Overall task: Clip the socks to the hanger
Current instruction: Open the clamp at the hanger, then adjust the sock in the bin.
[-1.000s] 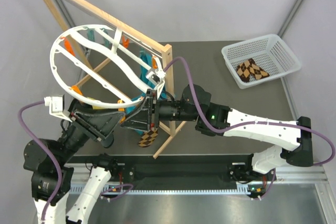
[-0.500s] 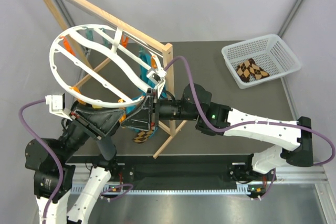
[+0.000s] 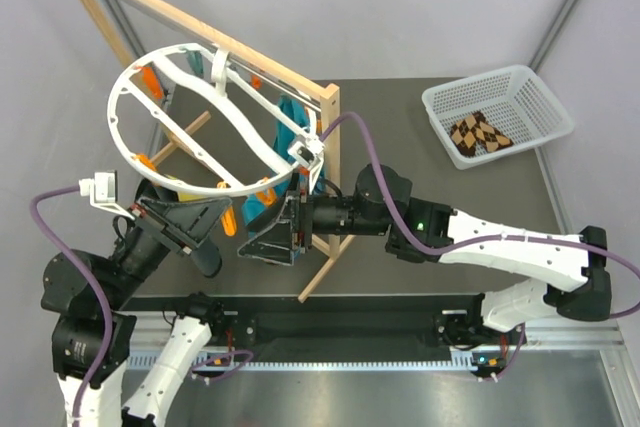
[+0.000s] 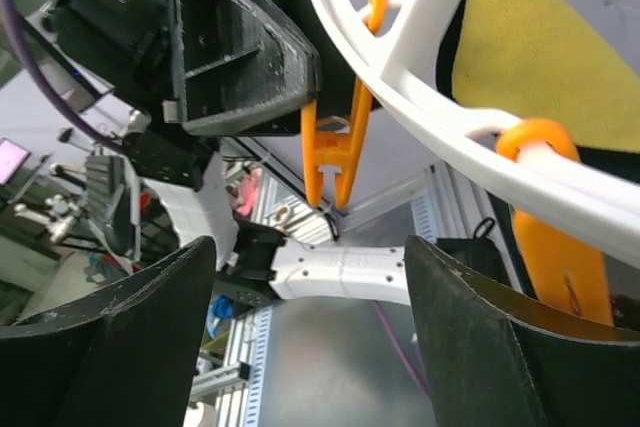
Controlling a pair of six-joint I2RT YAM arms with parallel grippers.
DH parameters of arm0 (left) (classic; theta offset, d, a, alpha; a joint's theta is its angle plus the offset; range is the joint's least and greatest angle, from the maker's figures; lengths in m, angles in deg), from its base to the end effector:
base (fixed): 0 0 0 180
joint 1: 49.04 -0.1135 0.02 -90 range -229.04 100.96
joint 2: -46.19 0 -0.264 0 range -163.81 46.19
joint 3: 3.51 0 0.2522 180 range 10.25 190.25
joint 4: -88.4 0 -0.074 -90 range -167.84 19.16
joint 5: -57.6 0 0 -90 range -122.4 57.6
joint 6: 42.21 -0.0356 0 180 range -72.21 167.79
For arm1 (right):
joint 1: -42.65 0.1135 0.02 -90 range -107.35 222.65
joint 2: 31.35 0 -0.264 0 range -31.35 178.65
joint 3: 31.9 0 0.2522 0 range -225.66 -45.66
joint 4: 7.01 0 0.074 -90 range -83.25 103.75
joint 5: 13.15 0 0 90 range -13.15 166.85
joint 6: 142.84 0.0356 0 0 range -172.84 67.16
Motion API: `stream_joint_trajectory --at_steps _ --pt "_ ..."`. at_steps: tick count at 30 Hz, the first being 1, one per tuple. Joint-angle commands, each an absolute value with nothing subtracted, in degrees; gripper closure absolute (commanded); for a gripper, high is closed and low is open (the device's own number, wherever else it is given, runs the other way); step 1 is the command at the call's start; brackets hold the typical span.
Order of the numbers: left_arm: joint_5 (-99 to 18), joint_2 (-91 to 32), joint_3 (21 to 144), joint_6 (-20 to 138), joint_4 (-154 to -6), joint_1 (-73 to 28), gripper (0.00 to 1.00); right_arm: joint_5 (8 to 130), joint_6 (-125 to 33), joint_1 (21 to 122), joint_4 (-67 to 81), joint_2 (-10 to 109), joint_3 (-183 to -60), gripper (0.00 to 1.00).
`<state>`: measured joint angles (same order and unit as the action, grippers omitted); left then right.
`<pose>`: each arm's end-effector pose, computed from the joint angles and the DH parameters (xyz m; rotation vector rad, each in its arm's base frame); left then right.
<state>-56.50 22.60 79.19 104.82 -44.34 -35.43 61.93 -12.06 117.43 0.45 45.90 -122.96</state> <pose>0.0080 -0.0169 0.4574 -0.1839 1.5018 -1.2968 0.0737 0.3058 0.4432 -0.7510 1.5871 1.7637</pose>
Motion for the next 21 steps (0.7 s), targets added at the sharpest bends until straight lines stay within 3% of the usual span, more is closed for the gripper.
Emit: stream_joint_trajectory --at_steps 1,12,21 --pt "-54.82 22.11 81.09 104.74 -41.98 -35.33 1.0 67.61 -16.27 118.59 5.69 44.15 -125.38 0.25" --pt "-54.11 21.85 81.61 104.57 -39.08 -35.33 1.0 85.07 -29.01 125.26 23.71 40.11 -127.94 0.28" --pt "-52.88 22.46 82.67 100.17 -36.53 -35.33 1.0 102.49 -28.24 127.2 34.25 23.6 -111.69 0.39"
